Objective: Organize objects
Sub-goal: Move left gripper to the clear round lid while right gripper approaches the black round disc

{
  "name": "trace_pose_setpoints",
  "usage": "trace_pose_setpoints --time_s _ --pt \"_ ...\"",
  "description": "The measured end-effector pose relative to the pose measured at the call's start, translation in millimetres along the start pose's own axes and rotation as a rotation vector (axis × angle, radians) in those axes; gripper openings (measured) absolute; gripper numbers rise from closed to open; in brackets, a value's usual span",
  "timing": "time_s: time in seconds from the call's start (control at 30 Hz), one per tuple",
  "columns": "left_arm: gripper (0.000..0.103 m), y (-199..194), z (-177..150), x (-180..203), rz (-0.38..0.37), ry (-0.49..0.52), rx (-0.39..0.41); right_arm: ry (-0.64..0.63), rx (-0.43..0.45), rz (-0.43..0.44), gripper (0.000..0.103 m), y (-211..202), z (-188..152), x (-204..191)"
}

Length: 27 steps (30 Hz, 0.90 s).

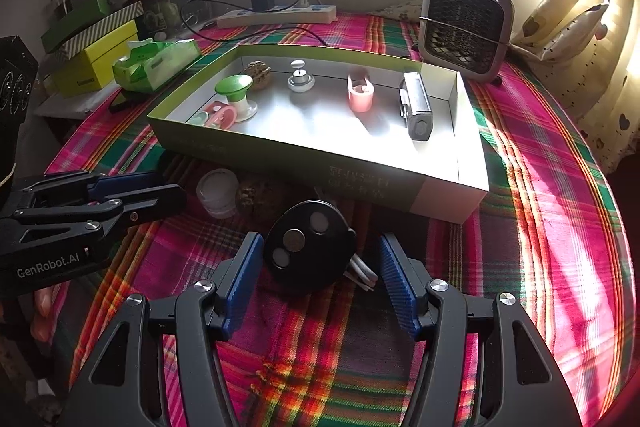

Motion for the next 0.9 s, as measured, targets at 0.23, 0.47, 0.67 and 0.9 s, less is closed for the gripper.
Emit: trace_pose_setpoints --time_s 0.23,0.47,0.67,0.9 --pt "0.038 3 0 8 -0.04 0.017 -0.013 0.019 0.01 -0.011 0.06 -3 -1 3" --pt "0.04 5 2 12 -0.056 0.022 -0.02 0.031 0.013 -0.023 0.06 -6 -4 6" --pt "0.041 8 4 16 -0.057 0.04 -0.025 0.038 0.013 -0.038 0.06 -9 -7 8" --pt "0.041 12 6 20 -0.042 0.064 -0.023 0.06 0.007 -0.054 0.06 -14 -14 15"
Point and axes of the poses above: each gripper's, at about its wrist camera, not at the fingertips, and y roughly the way its jaws point, x to its right, z to its top, the point moved 2 cm from there along y, roughly the way its jaws point, and after that the axes turned 11 degrees about -y, right-handed, at the moved point
